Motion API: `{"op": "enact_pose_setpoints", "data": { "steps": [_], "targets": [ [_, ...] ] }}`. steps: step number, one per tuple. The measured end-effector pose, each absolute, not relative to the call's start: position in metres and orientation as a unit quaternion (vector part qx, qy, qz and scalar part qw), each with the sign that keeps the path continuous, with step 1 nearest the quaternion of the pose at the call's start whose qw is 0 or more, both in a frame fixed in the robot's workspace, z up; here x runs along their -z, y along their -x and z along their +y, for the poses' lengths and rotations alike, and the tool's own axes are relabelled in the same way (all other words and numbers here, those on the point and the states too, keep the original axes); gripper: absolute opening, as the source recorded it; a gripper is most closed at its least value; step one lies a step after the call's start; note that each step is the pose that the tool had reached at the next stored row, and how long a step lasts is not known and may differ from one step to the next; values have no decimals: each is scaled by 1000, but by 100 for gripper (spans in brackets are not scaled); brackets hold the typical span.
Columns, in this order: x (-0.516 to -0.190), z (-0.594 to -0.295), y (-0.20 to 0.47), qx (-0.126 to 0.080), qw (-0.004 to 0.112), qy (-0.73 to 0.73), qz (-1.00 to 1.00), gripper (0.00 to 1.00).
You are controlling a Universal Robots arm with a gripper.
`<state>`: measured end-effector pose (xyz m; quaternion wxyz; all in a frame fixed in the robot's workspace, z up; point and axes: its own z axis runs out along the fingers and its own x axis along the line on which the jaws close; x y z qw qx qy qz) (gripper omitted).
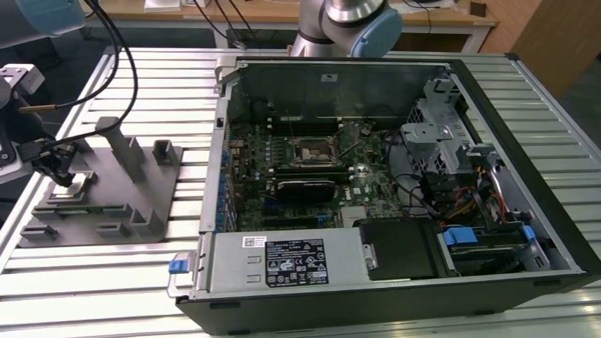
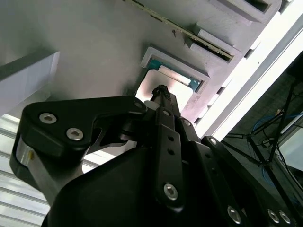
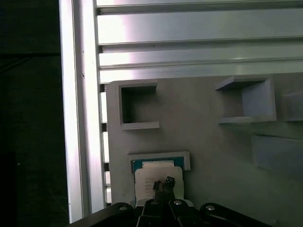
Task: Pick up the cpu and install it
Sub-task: 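Pick up the cpu and move it towards the insertion slot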
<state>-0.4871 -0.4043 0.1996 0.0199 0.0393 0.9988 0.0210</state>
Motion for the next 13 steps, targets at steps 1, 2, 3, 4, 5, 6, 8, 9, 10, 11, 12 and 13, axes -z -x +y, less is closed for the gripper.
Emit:
{"op": "enact_pose_setpoints", "data": {
  "steps": [1,2,3,4,5,6,8,9,10,11,12,13],
  "targets": [
    [-199,-404,487,-21,20,-39,999,11],
    [-198,-404,488,-21,20,-38,999,11],
    [-197,-404,488,-21,20,-38,999,11],
    [-197,-404,488,-21,20,-37,999,11],
    [-197,-404,488,-21,20,-37,999,11],
    [-197,-404,488,-21,20,-37,999,11],
    [-197,-404,488,-21,20,-37,999,11],
    [-197,-404,488,-21,20,-37,999,11],
    [-197,-404,488,-21,20,-37,999,11],
    [-197,-404,488,-21,20,-37,999,11],
    [-197,-404,488,-21,20,-37,999,17],
    [-197,-404,488,-21,20,-37,999,24]
  ]
}}
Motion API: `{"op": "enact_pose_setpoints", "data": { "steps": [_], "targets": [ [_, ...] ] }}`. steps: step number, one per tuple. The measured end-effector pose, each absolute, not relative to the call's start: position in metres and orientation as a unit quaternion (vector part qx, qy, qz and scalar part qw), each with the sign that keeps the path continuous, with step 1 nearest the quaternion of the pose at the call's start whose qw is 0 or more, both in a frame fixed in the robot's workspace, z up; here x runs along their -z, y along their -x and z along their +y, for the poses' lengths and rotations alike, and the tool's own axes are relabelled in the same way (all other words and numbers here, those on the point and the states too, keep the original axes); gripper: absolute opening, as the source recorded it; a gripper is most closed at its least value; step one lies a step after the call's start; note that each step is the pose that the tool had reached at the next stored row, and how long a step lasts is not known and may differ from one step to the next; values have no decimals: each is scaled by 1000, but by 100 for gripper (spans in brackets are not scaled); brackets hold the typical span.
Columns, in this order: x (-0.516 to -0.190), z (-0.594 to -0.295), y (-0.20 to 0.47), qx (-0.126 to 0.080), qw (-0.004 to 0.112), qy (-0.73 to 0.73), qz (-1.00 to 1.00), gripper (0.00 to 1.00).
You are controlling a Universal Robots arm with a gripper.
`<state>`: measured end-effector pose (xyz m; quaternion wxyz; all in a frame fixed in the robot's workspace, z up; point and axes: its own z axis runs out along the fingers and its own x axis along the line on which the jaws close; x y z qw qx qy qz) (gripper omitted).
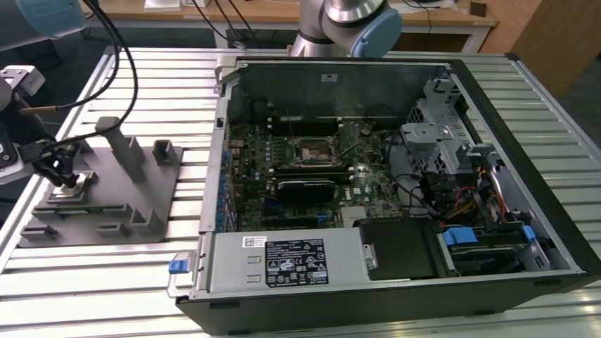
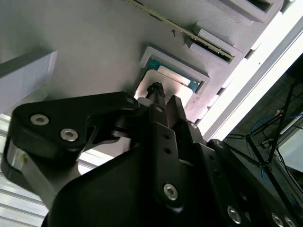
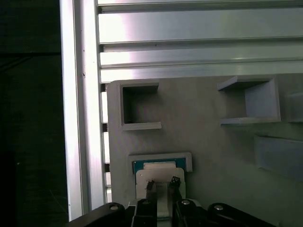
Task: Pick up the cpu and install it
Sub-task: 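Pick up the cpu and move it towards the insertion slot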
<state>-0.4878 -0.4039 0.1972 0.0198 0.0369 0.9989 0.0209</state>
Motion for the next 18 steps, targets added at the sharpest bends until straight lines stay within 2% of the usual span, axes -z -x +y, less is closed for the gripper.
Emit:
{"op": "enact_pose_setpoints", "data": {
  "steps": [1,3,4,6,7,9,11,12,18],
  "targets": [
    [-197,-404,488,-21,20,-37,999,24],
    [-197,-404,488,-21,20,-37,999,35],
    [-197,-404,488,-21,20,-37,999,35],
    [-197,-404,488,-21,20,-37,999,47],
    [-197,-404,488,-21,20,-36,999,47],
    [-197,-404,488,-21,20,-36,999,58],
    [-197,-404,488,-21,20,-36,999,58],
    [-197,-404,488,-21,20,-36,999,65],
    [-192,-403,488,-21,20,-24,999,65]
  ]
}}
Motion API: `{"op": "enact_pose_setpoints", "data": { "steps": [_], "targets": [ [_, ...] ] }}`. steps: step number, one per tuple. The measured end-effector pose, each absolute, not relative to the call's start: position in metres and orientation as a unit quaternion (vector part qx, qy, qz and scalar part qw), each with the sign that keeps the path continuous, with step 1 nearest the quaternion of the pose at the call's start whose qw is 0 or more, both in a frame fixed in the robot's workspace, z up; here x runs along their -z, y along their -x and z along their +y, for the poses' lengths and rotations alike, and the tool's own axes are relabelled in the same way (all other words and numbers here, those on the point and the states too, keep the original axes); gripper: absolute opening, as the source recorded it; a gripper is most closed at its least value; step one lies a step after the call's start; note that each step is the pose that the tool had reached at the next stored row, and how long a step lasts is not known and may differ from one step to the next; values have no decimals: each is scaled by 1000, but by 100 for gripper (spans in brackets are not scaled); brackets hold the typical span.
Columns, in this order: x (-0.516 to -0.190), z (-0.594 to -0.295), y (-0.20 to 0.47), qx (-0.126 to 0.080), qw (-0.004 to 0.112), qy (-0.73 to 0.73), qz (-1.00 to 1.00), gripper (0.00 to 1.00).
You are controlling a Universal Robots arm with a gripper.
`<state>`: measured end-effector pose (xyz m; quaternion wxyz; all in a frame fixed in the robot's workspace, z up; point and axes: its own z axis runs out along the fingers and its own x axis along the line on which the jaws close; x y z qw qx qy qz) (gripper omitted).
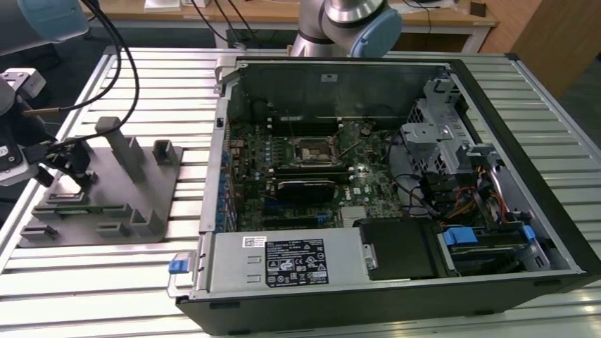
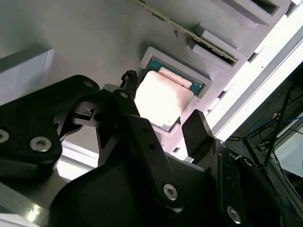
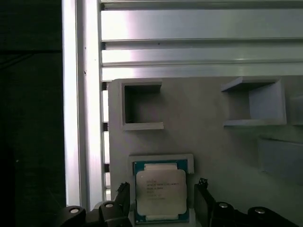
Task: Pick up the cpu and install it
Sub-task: 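Pick up the cpu and move it towards the insertion slot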
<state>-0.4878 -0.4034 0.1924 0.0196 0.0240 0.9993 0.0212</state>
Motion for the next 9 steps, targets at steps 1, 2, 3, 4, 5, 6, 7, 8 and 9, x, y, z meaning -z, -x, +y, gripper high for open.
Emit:
{"op": "enact_pose_setpoints", "data": {
  "steps": [1,2,3,4,5,6,7,8,9],
  "targets": [
    [-191,-403,488,-21,19,-20,999,65],
    [-190,-403,488,-21,19,-16,999,65],
    [-189,-402,488,-21,19,-12,1000,65],
    [-188,-402,488,-21,19,-9,1000,65],
    [-188,-402,488,-21,19,-7,1000,65],
    [-187,-402,488,-21,19,-6,1000,65],
    [-187,-402,488,-21,19,-6,1000,65],
    [-186,-402,488,-22,19,-6,1000,65],
    [-186,-402,489,-22,19,-6,1000,65]
  ]
}}
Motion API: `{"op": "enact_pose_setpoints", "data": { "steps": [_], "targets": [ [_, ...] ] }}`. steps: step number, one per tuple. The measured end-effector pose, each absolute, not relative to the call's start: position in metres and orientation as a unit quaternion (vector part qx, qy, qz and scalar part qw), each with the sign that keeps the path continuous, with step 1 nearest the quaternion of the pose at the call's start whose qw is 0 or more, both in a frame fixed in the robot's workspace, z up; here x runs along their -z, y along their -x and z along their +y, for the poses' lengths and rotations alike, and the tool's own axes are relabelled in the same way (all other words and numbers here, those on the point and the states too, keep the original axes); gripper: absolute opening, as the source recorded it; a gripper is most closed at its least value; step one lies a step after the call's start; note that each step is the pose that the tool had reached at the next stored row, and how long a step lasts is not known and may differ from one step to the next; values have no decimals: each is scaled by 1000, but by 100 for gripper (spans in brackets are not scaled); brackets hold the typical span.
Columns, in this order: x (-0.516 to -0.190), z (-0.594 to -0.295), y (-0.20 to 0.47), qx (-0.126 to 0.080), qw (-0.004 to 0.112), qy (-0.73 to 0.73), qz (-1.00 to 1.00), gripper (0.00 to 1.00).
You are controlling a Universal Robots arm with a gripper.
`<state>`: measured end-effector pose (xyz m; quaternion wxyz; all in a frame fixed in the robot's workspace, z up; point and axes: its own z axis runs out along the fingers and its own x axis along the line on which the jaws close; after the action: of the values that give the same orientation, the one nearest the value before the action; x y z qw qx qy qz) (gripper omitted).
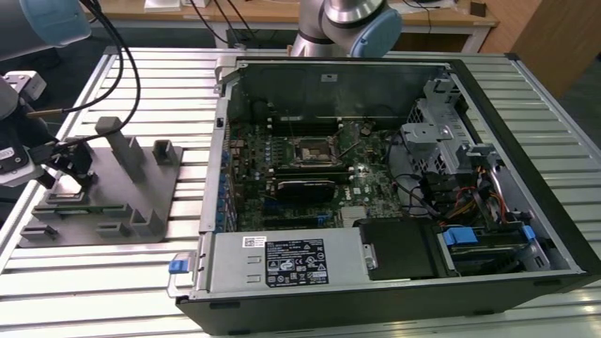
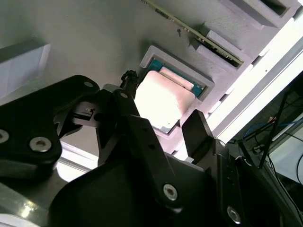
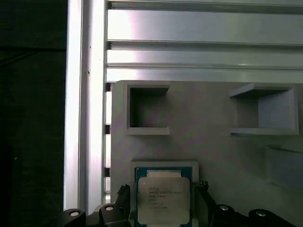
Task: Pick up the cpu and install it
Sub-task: 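Pick up the cpu and move it towards the insertion slot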
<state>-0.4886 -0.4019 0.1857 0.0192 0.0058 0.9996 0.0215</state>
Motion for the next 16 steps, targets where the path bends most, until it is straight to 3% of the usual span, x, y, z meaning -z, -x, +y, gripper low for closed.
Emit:
{"op": "enact_pose_setpoints", "data": {
  "steps": [16],
  "targets": [
    [-181,-402,489,-21,19,-6,1000,65]
  ]
}}
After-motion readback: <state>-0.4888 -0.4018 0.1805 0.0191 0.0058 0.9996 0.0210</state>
